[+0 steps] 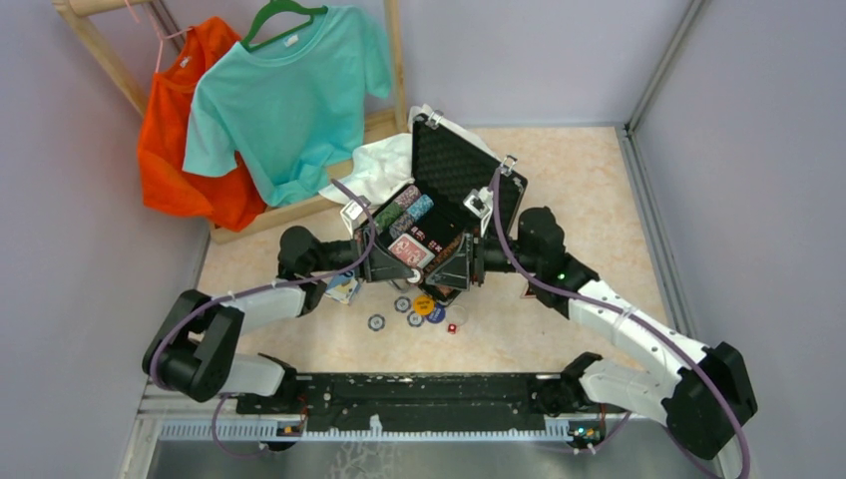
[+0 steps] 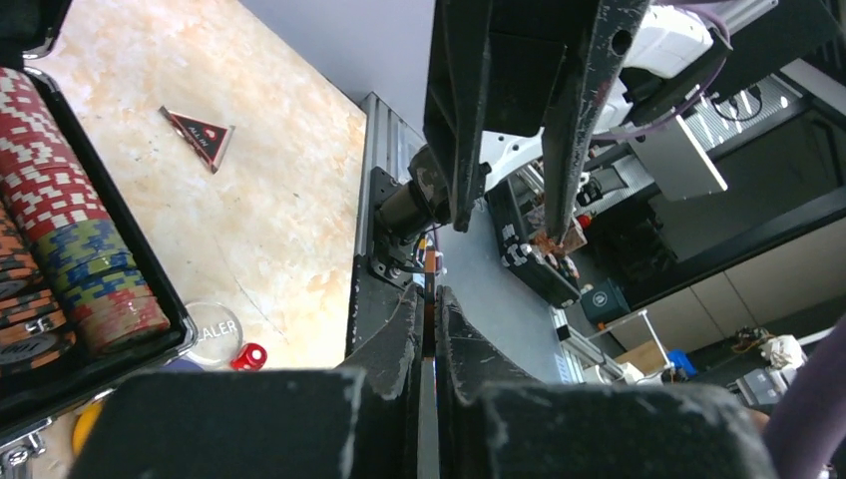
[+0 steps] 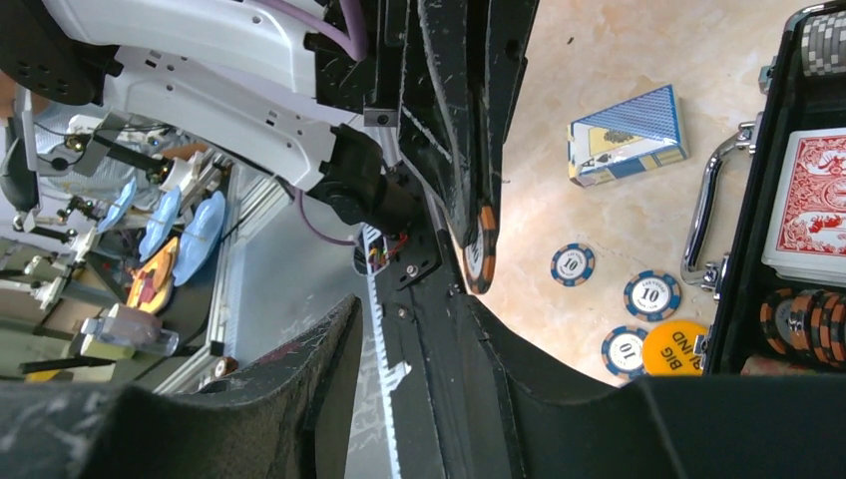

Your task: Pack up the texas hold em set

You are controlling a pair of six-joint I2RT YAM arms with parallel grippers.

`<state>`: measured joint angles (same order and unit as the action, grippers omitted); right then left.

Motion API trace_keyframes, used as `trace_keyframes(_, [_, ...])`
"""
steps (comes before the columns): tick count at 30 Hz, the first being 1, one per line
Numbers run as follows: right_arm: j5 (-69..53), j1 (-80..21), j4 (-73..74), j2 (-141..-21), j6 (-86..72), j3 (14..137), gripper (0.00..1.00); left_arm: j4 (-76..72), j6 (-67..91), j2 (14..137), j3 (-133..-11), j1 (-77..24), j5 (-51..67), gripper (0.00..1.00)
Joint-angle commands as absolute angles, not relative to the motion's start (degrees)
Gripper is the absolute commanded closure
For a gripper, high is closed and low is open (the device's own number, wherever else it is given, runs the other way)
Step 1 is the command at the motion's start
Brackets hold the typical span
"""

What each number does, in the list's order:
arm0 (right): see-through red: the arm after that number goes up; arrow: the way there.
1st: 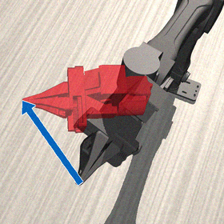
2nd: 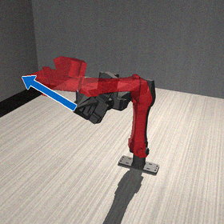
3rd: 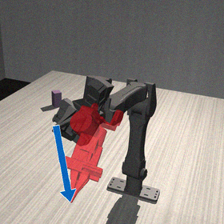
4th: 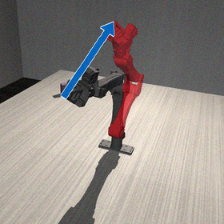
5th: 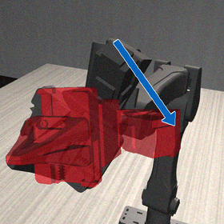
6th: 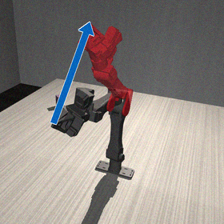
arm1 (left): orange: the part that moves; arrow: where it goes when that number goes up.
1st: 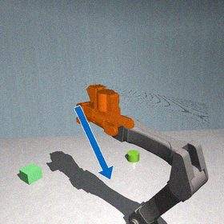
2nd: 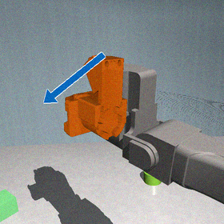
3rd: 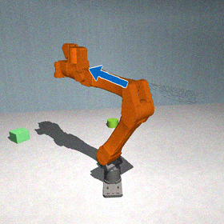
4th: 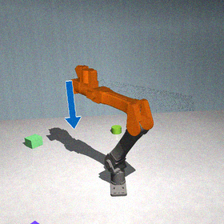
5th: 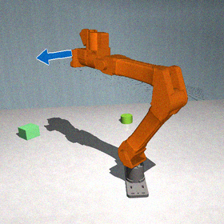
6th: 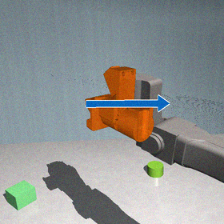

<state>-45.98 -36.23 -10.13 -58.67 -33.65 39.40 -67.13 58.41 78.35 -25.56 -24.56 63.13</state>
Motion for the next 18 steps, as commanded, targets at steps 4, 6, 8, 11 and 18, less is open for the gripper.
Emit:
trace_keyframes(4, [-48.3, -36.1, -15.2, -60.5, -34.2, 40.9, 0.61, -71.9, 56.6, 76.5, -25.9, -26.2, 63.5, 1.00])
trace_keyframes(6, [-48.2, -36.1, -15.0, -61.2, -34.1, 41.0, 0.62, -71.7, 56.5, 76.2, -26.3, -26.5, 63.6, 1.00])
trace_keyframes(8, [-48.4, -36.1, -15.3, -61.9, -34.0, 41.1, 0.63, -70.3, 55.6, 76.0, -26.8, -26.8, 63.5, 1.00])
trace_keyframes(11, [-49.4, -36.1, -16.0, -62.5, -34.4, 41.2, 0.64, -69.2, 54.8, 76.2, -27.2, -27.2, 63.2, 1.00])
trace_keyframes(18, [-49.5, -36.2, -16.8, -63.5, -34.6, 41.3, 0.68, -69.6, 55.2, 77.8, -27.8, -28.5, 62.7, 1.00])
